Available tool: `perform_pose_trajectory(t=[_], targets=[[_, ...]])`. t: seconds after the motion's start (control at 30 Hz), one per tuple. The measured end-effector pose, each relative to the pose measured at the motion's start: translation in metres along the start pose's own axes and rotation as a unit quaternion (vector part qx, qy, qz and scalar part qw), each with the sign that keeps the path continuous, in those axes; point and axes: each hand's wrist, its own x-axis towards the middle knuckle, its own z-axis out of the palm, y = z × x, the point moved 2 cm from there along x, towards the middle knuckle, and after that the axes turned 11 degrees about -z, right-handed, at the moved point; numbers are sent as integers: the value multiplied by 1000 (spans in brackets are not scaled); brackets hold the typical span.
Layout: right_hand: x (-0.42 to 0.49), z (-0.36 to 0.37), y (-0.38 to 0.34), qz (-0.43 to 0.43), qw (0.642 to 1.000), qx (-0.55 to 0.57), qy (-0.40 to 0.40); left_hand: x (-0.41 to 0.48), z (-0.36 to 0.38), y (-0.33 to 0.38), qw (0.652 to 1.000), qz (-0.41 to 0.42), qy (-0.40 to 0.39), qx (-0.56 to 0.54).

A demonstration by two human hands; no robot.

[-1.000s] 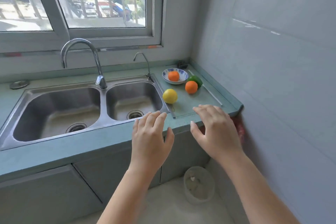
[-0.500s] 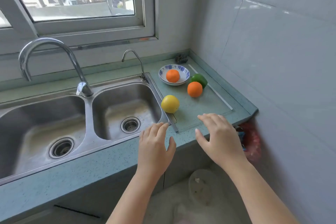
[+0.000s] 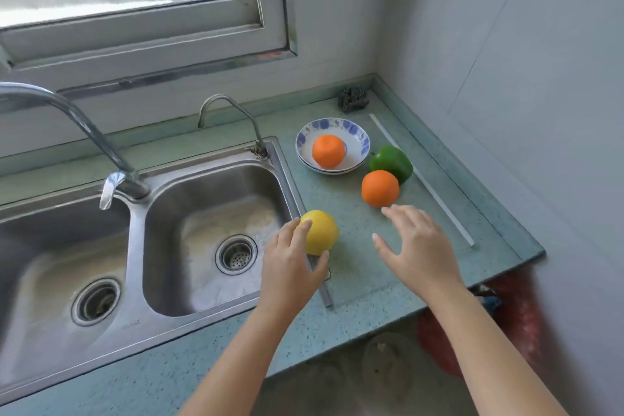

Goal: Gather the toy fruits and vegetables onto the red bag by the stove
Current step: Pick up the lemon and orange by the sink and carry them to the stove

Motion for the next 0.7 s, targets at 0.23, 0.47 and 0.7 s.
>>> perform_pose_trajectory(t=[0.23,0.47,0.7], targets=[[37,40,51,25,999,27,-25,34,36,-9,998,-64,-23,1],[65,62,74,55,997,47,-16,38,46,-11,992,-114,-29,-45],[82,80,84,90,994,56,-14,42,50,-8,989,-129,-52,-46]])
